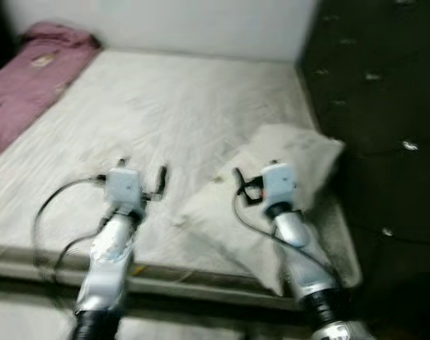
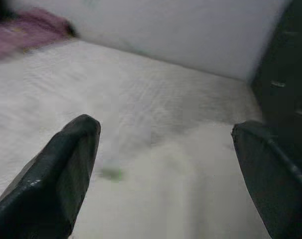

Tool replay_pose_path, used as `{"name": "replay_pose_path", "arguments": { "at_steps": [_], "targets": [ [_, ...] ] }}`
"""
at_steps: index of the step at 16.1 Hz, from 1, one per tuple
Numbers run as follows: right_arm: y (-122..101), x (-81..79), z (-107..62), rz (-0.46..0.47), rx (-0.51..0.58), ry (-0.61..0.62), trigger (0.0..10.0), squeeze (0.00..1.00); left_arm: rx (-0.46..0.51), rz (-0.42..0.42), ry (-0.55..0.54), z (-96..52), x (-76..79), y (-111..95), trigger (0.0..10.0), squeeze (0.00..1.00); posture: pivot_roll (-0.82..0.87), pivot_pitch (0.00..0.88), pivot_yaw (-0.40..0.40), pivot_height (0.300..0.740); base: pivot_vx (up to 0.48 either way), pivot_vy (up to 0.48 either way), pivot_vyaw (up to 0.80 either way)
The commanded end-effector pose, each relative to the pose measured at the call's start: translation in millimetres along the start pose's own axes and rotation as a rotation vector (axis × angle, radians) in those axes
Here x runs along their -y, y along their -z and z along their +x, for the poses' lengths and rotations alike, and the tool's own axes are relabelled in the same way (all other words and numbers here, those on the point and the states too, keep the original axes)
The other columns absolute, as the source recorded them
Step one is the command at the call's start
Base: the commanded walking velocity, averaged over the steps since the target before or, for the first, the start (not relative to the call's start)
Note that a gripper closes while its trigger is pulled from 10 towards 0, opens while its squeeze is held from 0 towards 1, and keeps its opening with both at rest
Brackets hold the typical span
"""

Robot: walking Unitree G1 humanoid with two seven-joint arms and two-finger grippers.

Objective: Clean up the room

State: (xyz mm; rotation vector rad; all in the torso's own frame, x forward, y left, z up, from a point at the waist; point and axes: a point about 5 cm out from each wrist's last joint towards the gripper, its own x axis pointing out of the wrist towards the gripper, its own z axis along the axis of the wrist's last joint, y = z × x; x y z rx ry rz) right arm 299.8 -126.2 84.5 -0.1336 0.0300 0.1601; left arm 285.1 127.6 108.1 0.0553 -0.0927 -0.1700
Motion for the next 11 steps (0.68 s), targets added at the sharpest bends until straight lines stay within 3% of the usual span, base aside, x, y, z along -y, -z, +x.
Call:
{"name": "replay_pose_path", "arguments": {
  "at_steps": [1,5,7,9,11],
  "targets": [
    [-7.7,-3.4,3.6,0.014,0.028,-0.001,10.0,0.0,-0.018,0.02,-0.017,-4.1,-7.2,3.2,10.0,0.0,0.05,0.0,-0.013,0.74,0.0,0.0,0.0],
    [-7.6,-3.1,3.9,0.014,0.025,0.001,10.0,0.0,-0.02,0.031,-0.037,-3.5,-8.8,2.9,10.0,0.0,0.05,0.0,-0.015,0.74,0.0,0.0,0.0],
    [-7.1,-2.7,3.9,0.018,0.021,0.004,10.0,0.0,-0.019,0.031,-0.041,-3.3,-8.7,2.7,10.0,0.0,0.05,0.0,-0.015,0.74,0.0,-0.293,0.0],
    [-7.1,-3.1,4.0,0.018,0.019,0.004,10.0,0.0,-0.018,0.031,-0.042,-3.1,-9.0,2.5,10.0,0.0,0.05,0.0,-0.015,0.74,0.0,-0.358,-0.8],
    [-7.1,-2.6,4.1,0.017,0.019,0.005,10.0,0.0,-0.019,0.031,-0.042,-2.9,-8.4,2.4,10.0,0.0,0.05,0.0,-0.015,0.74,0.0,-0.36,0.0]
  ]
}}
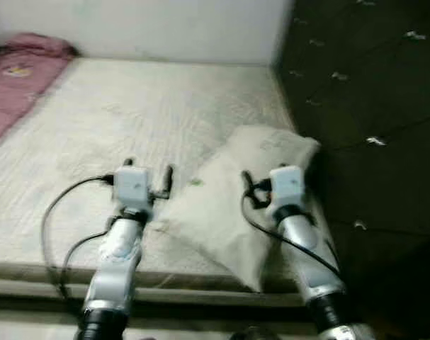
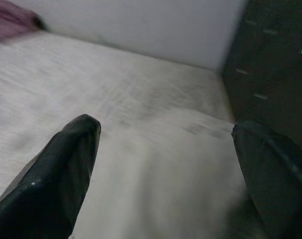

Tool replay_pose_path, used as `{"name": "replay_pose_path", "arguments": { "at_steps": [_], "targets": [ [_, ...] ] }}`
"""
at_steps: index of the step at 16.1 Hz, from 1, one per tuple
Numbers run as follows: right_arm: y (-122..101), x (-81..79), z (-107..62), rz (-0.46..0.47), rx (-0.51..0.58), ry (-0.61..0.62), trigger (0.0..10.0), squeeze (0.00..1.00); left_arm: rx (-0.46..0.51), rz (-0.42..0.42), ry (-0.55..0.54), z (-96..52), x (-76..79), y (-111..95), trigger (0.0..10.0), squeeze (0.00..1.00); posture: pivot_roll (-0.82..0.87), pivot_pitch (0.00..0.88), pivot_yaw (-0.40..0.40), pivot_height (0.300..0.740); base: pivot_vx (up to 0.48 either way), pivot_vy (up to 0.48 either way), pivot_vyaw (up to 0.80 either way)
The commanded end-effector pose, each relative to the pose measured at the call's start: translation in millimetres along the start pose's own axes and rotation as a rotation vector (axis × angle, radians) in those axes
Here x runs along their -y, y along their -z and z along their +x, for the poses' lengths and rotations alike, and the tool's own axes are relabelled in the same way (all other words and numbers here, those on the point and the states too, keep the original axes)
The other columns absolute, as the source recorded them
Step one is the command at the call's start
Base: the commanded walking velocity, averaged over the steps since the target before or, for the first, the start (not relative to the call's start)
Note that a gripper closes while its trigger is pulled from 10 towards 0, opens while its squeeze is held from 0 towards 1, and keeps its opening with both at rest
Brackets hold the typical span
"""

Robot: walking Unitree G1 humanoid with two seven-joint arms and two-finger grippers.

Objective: Clean up the room

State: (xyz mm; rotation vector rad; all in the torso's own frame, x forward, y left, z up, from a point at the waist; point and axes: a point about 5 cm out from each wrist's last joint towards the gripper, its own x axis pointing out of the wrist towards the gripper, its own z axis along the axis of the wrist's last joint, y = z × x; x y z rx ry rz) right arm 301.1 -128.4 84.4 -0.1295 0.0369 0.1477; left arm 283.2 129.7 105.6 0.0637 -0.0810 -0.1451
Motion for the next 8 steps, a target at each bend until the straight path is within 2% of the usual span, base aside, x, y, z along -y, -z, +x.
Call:
{"name": "replay_pose_path", "arguments": {
  "at_steps": [1,4,8],
  "targets": [
    [-7.5,-5.1,3.1,0.013,0.026,-0.007,10.0,0.0,-0.006,0.022,-0.018,-0.2,-6.7,0.0,10.0,0.0,0.05,0.0,-0.015,0.74,0.0,-0.364,0.0],
    [-7.6,-5.2,3.0,0.011,0.026,-0.008,10.0,0.0,0.005,-0.002,-0.014,-0.3,-6.0,-0.9,10.0,0.0,0.05,0.0,-0.015,0.74,0.0,-0.341,0.0],
    [-7.2,-5.1,2.7,0.011,0.023,-0.01,10.0,0.0,0.001,-0.009,-0.014,-0.4,-6.0,-0.9,10.0,0.0,0.05,0.0,-0.017,0.74,0.0,0.0,0.0]
  ]
}}
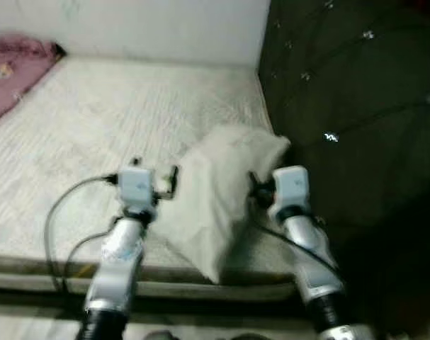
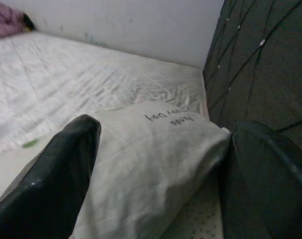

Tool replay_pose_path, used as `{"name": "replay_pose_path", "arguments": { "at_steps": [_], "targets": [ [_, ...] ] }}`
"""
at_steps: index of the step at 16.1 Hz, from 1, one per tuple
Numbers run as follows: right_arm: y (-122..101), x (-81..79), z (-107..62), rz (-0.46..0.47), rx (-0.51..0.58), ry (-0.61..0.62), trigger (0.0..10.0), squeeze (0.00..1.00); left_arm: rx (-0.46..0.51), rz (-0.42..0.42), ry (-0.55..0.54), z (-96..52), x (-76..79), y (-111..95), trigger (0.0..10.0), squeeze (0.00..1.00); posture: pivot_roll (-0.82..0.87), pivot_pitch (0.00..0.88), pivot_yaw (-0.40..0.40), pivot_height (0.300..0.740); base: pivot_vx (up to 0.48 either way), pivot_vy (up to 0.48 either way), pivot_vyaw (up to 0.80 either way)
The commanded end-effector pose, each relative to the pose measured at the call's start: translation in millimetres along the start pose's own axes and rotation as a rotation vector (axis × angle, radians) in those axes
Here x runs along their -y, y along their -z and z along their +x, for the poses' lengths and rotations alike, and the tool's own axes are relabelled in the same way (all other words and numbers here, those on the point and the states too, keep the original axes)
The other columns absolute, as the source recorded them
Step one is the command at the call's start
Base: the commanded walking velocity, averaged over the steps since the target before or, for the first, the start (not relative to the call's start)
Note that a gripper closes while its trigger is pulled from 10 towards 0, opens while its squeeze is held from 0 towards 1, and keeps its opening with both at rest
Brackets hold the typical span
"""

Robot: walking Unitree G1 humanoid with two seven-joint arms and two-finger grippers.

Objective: Clean up the room

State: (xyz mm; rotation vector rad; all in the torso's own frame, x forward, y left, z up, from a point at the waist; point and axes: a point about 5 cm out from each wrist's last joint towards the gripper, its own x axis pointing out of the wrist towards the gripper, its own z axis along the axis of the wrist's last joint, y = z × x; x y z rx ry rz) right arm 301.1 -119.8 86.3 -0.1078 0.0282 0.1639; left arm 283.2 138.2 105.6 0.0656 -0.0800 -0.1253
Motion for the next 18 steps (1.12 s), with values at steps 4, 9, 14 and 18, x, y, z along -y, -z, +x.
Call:
{"name": "replay_pose_path", "arguments": {
  "at_steps": [4,9,14,18],
  "targets": [
    [-3.7,2.7,1.2,-0.01,0.011,0.005,10.0,0.0,0.001,-0.008,-0.006,0.3,1.1,-0.6,10.0,0.0,0.05,0.0,-0.016,0.74,0.0,0.0,0.0],
    [-3.8,2.4,1.8,-0.011,0.011,0.003,10.0,0.0,0.006,0.001,0.004,1.0,2.0,-1.1,10.0,0.0,0.05,0.0,-0.015,0.74,0.0,0.0,0.0],
    [-3.9,2.8,2.5,-0.017,0.011,0.0,10.0,0.0,0.005,0.0,0.004,1.7,2.1,-0.9,10.0,0.0,0.05,0.0,-0.017,0.74,0.0,0.0,0.0],
    [-4.7,2.2,2.7,-0.029,0.015,-0.004,10.0,0.0,0.01,0.002,-0.003,1.9,1.5,-1.8,10.0,0.0,0.05,0.0,-0.017,0.74,0.0,0.0,0.0]
  ]
}}
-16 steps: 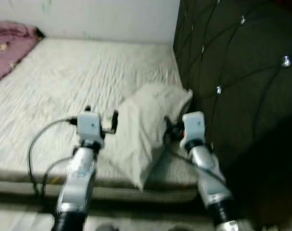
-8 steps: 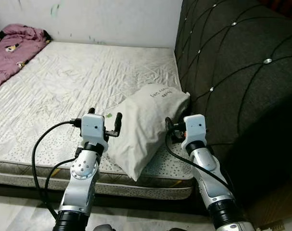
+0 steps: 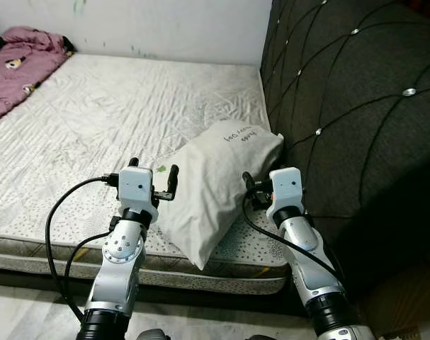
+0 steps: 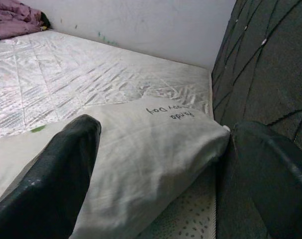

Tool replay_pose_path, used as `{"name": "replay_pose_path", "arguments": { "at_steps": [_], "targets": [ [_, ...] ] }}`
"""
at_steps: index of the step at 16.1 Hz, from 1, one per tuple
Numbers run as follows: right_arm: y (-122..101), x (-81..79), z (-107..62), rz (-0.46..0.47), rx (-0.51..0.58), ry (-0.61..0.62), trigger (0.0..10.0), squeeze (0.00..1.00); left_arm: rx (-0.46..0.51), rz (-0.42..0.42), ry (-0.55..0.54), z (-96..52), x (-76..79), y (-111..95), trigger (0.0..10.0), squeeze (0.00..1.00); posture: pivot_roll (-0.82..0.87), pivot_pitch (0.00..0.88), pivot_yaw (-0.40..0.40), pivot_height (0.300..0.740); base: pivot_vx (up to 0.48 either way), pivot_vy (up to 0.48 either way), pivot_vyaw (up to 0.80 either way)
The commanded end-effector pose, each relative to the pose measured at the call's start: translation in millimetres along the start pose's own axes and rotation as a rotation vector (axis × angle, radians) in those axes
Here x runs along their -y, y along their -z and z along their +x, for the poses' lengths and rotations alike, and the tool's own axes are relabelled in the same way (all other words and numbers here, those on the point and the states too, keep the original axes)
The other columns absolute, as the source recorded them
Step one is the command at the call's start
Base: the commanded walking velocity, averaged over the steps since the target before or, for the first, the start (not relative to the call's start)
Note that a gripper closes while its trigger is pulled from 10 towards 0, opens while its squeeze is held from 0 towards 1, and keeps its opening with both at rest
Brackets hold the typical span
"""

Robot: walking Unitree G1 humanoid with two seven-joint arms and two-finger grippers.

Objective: Clean up the room

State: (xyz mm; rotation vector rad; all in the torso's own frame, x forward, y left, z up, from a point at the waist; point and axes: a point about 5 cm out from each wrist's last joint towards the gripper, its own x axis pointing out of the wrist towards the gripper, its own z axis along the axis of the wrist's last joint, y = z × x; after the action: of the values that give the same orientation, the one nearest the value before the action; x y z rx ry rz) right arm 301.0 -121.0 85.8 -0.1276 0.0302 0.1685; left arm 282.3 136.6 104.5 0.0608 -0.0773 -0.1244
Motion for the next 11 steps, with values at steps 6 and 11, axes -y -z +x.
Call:
{"name": "replay_pose_path", "arguments": {
  "at_steps": [6,11],
  "targets": [
    [-5.1,0.3,3.6,-0.004,0.017,-0.005,10.0,0.0,0.03,0.007,-0.009,2.2,-1.7,-5.2,10.0,0.0,0.05,0.0,-0.017,0.74,0.0,0.0,0.0],
    [-5.3,1.8,3.4,0.0,0.019,0.004,10.0,0.0,-0.009,0.019,-0.056,-0.5,-11.1,-0.8,10.0,0.0,0.05,0.0,-0.012,0.74,0.0,0.0,0.0]
  ]
}}
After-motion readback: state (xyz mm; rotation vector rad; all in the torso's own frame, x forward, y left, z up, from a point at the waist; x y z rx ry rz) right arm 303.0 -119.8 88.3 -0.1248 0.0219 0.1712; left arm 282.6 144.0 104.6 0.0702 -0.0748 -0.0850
